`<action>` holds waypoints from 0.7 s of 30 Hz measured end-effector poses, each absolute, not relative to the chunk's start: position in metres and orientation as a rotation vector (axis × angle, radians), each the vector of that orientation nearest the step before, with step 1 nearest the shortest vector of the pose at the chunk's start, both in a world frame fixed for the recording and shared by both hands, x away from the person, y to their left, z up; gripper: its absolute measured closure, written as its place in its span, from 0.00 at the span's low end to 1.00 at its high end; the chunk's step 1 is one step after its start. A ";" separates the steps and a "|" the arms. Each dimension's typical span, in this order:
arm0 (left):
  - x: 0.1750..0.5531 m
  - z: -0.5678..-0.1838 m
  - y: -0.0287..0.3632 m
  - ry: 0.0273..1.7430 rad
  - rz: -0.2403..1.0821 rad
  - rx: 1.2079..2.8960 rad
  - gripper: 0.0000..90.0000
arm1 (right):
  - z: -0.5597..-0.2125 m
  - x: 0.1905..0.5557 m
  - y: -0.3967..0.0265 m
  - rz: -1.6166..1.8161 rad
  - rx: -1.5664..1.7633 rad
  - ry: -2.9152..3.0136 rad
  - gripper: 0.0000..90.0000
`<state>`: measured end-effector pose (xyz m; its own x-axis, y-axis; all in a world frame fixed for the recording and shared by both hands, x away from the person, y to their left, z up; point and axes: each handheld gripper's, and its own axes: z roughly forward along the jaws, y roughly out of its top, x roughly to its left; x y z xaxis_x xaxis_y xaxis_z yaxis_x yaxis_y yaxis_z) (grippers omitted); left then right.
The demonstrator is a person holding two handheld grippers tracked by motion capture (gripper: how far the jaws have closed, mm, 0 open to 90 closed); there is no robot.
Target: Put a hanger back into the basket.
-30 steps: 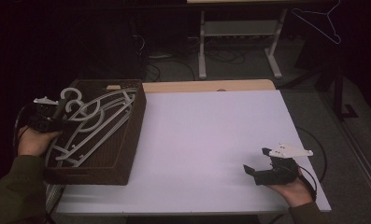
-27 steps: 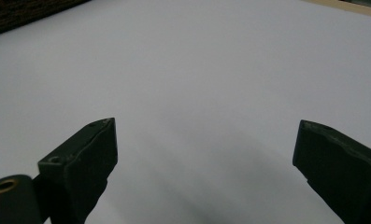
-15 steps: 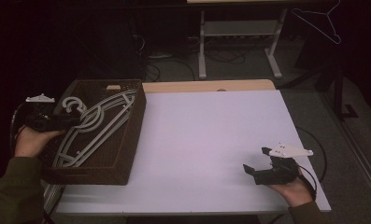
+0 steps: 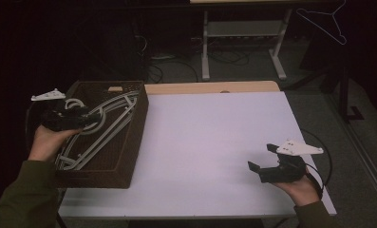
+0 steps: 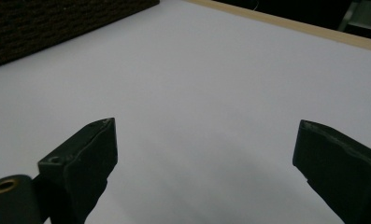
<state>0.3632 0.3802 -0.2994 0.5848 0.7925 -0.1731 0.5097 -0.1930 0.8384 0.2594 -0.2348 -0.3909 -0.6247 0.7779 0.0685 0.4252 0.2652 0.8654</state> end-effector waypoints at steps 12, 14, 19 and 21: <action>0.349 -0.296 0.324 0.904 0.334 1.803 0.22 | -0.367 0.269 -0.236 1.405 1.056 2.120 0.07; 0.347 -0.297 0.316 0.877 0.323 1.800 0.22 | -0.363 0.270 -0.236 1.430 1.048 2.113 0.07; 0.341 -0.301 0.296 0.821 0.303 1.780 0.19 | -0.354 0.276 -0.233 1.469 1.019 2.111 0.06; 0.338 -0.301 0.288 0.803 0.298 1.773 0.18 | -0.351 0.280 -0.231 1.483 1.005 2.109 0.04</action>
<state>0.3378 0.2882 -0.3015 0.7373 0.6492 -0.1869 0.3703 -0.1570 0.9155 0.2795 -0.2314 -0.3512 -0.6758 0.7306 0.0974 0.3386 0.1904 0.9215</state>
